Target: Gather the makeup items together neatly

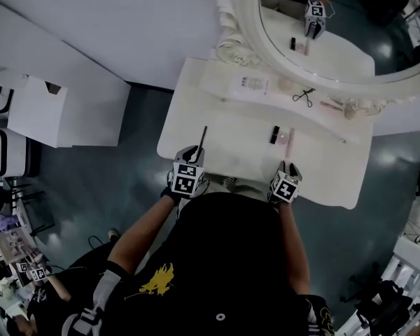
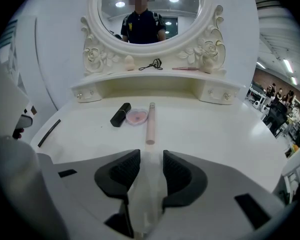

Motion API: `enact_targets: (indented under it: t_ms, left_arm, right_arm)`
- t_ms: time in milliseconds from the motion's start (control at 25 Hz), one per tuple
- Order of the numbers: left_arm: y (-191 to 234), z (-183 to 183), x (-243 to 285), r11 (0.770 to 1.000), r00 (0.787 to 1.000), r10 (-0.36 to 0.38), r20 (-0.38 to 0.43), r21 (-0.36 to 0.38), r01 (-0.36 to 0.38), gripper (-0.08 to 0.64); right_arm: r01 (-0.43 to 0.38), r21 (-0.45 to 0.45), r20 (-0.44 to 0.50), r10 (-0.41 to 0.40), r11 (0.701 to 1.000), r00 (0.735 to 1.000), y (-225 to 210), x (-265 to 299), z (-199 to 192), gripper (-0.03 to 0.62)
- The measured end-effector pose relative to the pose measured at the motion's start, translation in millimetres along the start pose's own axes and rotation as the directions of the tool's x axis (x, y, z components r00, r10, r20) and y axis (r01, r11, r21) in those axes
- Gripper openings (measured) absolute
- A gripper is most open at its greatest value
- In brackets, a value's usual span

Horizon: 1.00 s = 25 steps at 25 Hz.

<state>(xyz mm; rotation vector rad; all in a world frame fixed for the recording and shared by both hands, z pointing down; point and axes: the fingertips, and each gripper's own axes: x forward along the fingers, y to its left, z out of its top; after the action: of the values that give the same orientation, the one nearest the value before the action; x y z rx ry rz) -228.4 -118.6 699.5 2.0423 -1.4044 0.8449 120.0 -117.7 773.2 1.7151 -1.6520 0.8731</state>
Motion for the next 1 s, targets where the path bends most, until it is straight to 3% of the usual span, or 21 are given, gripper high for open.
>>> enact_targets:
  t_ms: [120, 240, 280, 480, 760, 880, 1000]
  left_arm:
    - [8, -28, 26, 0.997, 0.994, 0.023, -0.106, 0.070, -0.015, 0.080]
    - [18, -50, 45, 0.996, 0.979, 0.044, -0.198, 0.084, -0.028, 0.062]
    - [23, -55, 49, 0.995, 0.974, 0.054, -0.218, 0.091, -0.035, 0.013]
    - [24, -60, 54, 0.991, 0.962, 0.053, -0.266, 0.132, -0.018, 0.012]
    - [-12, -30, 52, 0.998, 0.974, -0.013, -0.226, 0.059, 0.027, 0.024]
    - [-43, -28, 66, 0.996, 0.955, -0.088, -0.282, -0.022, 0.085, 0.171]
    - [-51, -37, 77, 0.997, 0.931, -0.076, -0.357, -0.048, 0.063, 0.170]
  right_arm:
    - [-0.016, 0.020, -0.013, 0.017, 1.000, 1.000, 0, 1, -5, 0.163]
    - [-0.012, 0.014, -0.010, 0.012, 1.000, 1.000, 0, -3, -4, 0.163]
    - [-0.012, 0.015, -0.009, 0.012, 1.000, 1.000, 0, -4, -5, 0.163]
    - [-0.017, 0.012, -0.008, 0.018, 1.000, 1.000, -1, -5, -7, 0.163]
    - [-0.020, 0.014, -0.007, 0.020, 1.000, 1.000, -2, -7, -6, 0.163]
    - [-0.020, 0.018, -0.007, 0.021, 1.000, 1.000, -3, -6, -5, 0.163]
    - [-0.021, 0.017, -0.009, 0.021, 1.000, 1.000, -2, -6, -5, 0.163]
